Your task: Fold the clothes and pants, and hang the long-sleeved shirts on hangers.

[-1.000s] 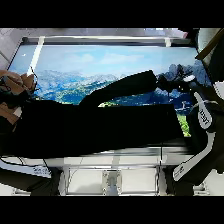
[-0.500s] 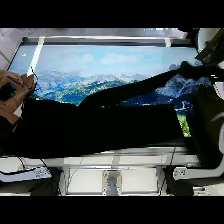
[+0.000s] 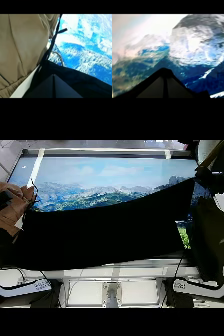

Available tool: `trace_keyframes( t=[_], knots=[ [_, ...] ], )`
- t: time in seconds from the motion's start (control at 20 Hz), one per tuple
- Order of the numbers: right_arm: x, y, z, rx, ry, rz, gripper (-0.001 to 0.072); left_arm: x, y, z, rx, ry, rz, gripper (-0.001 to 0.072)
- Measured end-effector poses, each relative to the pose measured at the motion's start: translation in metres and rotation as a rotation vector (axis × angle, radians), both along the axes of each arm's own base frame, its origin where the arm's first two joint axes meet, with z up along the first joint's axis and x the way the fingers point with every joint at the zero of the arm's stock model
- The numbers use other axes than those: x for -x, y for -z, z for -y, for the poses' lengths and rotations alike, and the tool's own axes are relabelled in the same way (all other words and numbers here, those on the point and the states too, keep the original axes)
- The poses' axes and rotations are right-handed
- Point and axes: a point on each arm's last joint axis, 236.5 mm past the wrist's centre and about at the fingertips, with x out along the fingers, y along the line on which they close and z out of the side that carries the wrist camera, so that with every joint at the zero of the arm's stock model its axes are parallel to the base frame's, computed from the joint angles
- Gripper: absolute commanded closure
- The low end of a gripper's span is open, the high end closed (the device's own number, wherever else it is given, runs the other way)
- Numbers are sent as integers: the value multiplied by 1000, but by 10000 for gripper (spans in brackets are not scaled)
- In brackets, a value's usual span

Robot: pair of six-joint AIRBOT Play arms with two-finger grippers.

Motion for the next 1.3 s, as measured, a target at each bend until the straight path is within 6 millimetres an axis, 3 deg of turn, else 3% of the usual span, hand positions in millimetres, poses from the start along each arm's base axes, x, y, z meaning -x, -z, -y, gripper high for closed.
trace_keyframes(
  t=[0.3, 0.35, 0.4, 0.45, 0.6, 0.7, 0.85, 1.1, 1.15, 1.2, 1.25, 1.3],
  knots=[
    [-59, 87, 25, -163, 234, -29, 693, -9, 18, 0, 41, -26, -10, 662],
    [-68, 95, 26, -192, 261, -12, 507, -10, 23, 0, 48, -28, -17, 404],
    [-76, 104, 28, -211, 280, 1, 321, -12, 27, 2, 54, -25, -23, 46],
    [-81, 111, 29, -220, 289, 6, 303, -15, 33, 5, 64, -24, -30, 2],
    [-84, 120, 25, -213, 256, -6, 303, -22, 58, 15, 78, 17, -74, 2],
    [-81, 115, 19, -197, 207, -21, 303, -26, 80, 21, 85, 52, -110, 3],
    [-75, 82, 7, -171, 128, -11, 303, -34, 113, 21, 94, 74, -150, 5],
    [-55, 18, -9, -134, 47, 38, 305, -48, 145, 32, 138, 172, -180, 29],
    [-50, 11, -12, -131, 34, 38, 304, -49, 149, 37, 153, 195, -186, 140],
    [-45, 6, -16, -131, 22, 32, 304, -50, 152, 40, 169, 212, -189, 332],
    [-40, 5, -19, -133, 9, 17, 305, -51, 153, 45, 184, 230, -188, 461],
    [-36, 4, -22, -136, -2, 2, 305, -52, 154, 50, 201, 248, -187, 529]
  ],
)
